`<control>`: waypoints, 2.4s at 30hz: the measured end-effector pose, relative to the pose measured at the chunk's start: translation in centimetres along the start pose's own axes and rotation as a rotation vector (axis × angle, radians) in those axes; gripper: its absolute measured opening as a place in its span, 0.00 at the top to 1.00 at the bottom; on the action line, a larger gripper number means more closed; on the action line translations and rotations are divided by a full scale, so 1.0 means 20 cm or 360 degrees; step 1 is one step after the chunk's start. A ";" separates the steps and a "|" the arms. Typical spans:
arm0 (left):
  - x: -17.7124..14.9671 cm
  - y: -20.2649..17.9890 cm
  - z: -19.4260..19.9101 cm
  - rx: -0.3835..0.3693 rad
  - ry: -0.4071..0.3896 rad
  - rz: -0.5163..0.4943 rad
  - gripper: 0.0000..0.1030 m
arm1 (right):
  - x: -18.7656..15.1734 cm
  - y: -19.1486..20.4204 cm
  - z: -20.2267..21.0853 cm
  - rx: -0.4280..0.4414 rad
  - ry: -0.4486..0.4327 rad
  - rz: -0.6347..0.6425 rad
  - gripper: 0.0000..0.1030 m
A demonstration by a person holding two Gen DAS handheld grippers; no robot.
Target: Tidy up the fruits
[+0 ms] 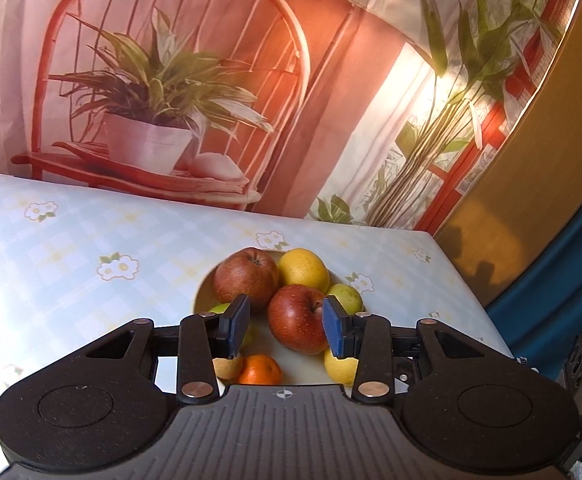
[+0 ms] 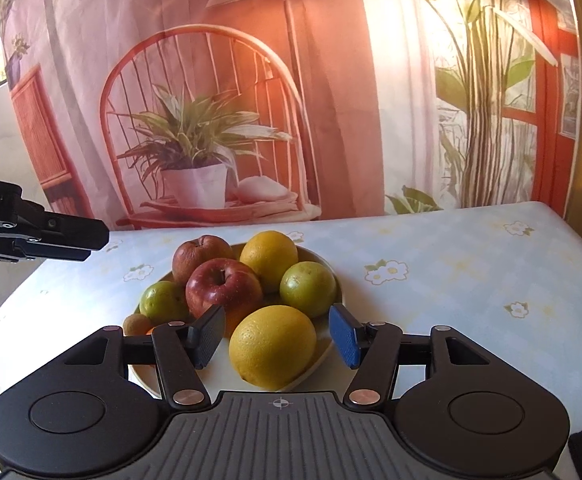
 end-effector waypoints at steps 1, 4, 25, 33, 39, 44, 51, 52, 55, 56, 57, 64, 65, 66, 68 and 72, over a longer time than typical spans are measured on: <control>0.00 0.02 0.02 0.0029 -0.0020 -0.0012 0.60 | -0.01 0.01 0.02 0.0001 -0.0009 -0.0009 0.48; -0.01 0.07 0.10 0.0114 -0.0087 -0.0038 0.60 | -0.02 0.03 0.08 -0.0001 -0.0040 -0.0023 0.48; -0.25 0.13 0.43 0.0384 -0.0339 -0.0175 0.59 | -0.22 0.28 0.34 -0.0055 -0.0243 0.0109 0.49; -0.34 0.17 0.43 0.0399 -0.0288 -0.0152 0.59 | -0.25 0.31 0.36 -0.0033 -0.0229 0.0137 0.49; -0.40 0.18 0.45 0.0397 -0.0265 -0.0133 0.59 | -0.31 0.36 0.37 0.0016 -0.0173 0.0183 0.49; -0.45 0.18 0.45 0.0395 -0.0239 -0.0127 0.59 | -0.34 0.39 0.37 0.0040 -0.0135 0.0203 0.49; -0.50 0.16 0.47 0.0378 -0.0226 -0.0150 0.58 | -0.38 0.43 0.39 0.0067 -0.0102 0.0246 0.49; -0.50 0.16 0.47 0.0379 -0.0225 -0.0151 0.58 | -0.39 0.44 0.39 0.0072 -0.0095 0.0249 0.49; -0.52 0.16 0.48 0.0383 -0.0222 -0.0151 0.58 | -0.42 0.46 0.40 0.0087 -0.0076 0.0264 0.49; -0.53 0.16 0.49 0.0384 -0.0220 -0.0151 0.58 | -0.42 0.46 0.40 0.0091 -0.0073 0.0269 0.49; -0.53 0.16 0.49 0.0385 -0.0216 -0.0152 0.58 | -0.43 0.47 0.40 0.0095 -0.0070 0.0273 0.49; -0.54 0.17 0.51 0.0383 -0.0215 -0.0128 0.57 | -0.48 0.56 0.40 0.0164 -0.0019 0.0358 0.49; -0.55 0.17 0.51 0.0382 -0.0214 -0.0124 0.57 | -0.49 0.57 0.40 0.0169 -0.0013 0.0378 0.49; -0.55 0.17 0.51 0.0383 -0.0213 -0.0121 0.57 | -0.50 0.59 0.40 0.0175 -0.0003 0.0399 0.49; -0.55 0.17 0.51 0.0384 -0.0211 -0.0119 0.57 | -0.52 0.62 0.39 0.0195 0.0019 0.0433 0.49; -0.55 0.18 0.51 0.0382 -0.0205 -0.0118 0.57 | -0.55 0.66 0.38 0.0224 0.0061 0.0463 0.49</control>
Point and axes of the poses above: each gripper's, at about its wrist camera, not at the fingertips, and z roughly against the way its jaws point, y to its left, x to its top, the point moved 5 cm from there along -z, roughly the way its jaws point, and after that the axes turned 5 degrees about x, right-handed, at the moved point
